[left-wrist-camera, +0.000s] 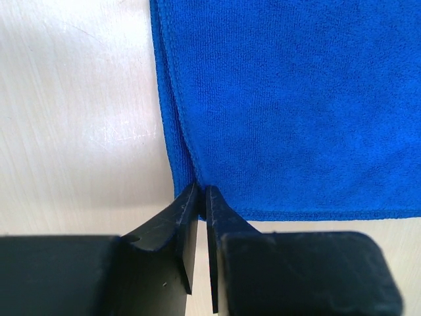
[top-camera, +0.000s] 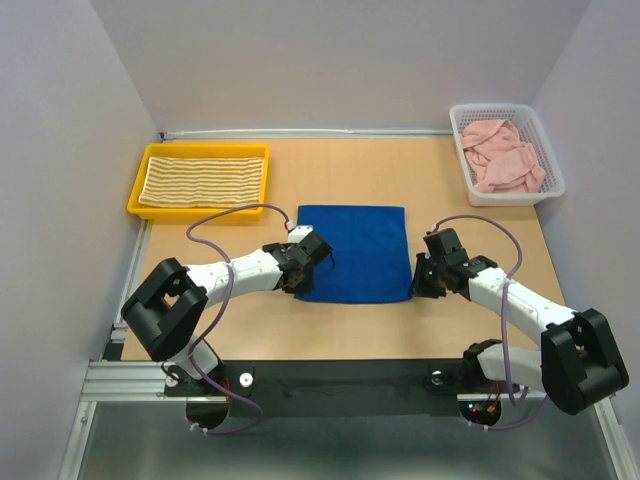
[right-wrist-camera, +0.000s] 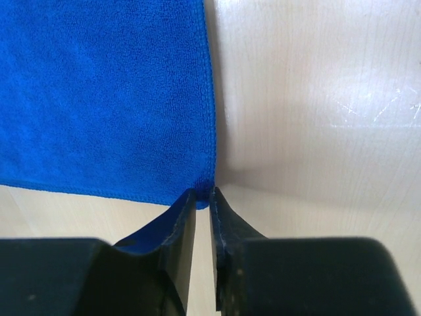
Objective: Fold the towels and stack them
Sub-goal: Fold the towel
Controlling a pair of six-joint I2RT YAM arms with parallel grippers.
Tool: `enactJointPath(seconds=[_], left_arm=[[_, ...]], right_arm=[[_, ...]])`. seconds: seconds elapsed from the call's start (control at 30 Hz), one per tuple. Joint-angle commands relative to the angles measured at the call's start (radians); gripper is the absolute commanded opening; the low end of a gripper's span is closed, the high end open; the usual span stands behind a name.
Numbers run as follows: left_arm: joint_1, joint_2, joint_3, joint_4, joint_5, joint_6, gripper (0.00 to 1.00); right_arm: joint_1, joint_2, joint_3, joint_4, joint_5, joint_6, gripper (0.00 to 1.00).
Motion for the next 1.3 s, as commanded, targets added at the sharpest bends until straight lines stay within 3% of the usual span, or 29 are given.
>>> enactJointPath(seconds=[0.0, 0.2, 0.27, 0.5, 0.8, 1.07, 1.17, 1.23, 1.27], left_arm=[[-0.005, -0.021, 0.039, -0.025, -0.025, -0.007, 0.17], [-0.005, -0.026, 0.052, -0.033, -0.035, -0.004, 0.05], [-0.005, -0.032, 0.065, -0.045, -0.045, -0.004, 0.0], [-0.005, -0.095, 0.118, -0.135, -0.097, -0.016, 0.0], [-0.002, -0.107, -0.082, -0.053, -0.033, -0.071, 0.0], [0.018, -0.018, -0.112, -0.028, -0.015, -0.059, 0.0], [0.018, -0.023, -0.103, -0.039, -0.008, -0.054, 0.09], [0.018, -0.04, -0.093, -0.052, -0.016, -0.056, 0.28], [0.018, -0.067, -0.084, -0.071, -0.021, -0.059, 0.36]], right_arm=[[-0.002, -0.009, -0.014, 0.034, 0.006, -0.003, 0.18], [-0.002, -0.012, -0.008, 0.034, 0.001, -0.003, 0.01], [-0.002, -0.013, 0.001, 0.034, 0.0, -0.004, 0.0], [-0.002, -0.046, 0.027, 0.029, -0.023, 0.006, 0.01], [-0.002, -0.006, -0.027, 0.029, -0.019, 0.03, 0.01], [-0.002, -0.006, -0.034, 0.028, -0.003, 0.036, 0.01], [-0.002, -0.018, -0.015, 0.02, -0.02, 0.014, 0.04], [-0.002, -0.036, 0.012, 0.022, -0.026, -0.004, 0.09], [-0.002, -0.055, 0.044, 0.02, -0.017, -0.019, 0.17]])
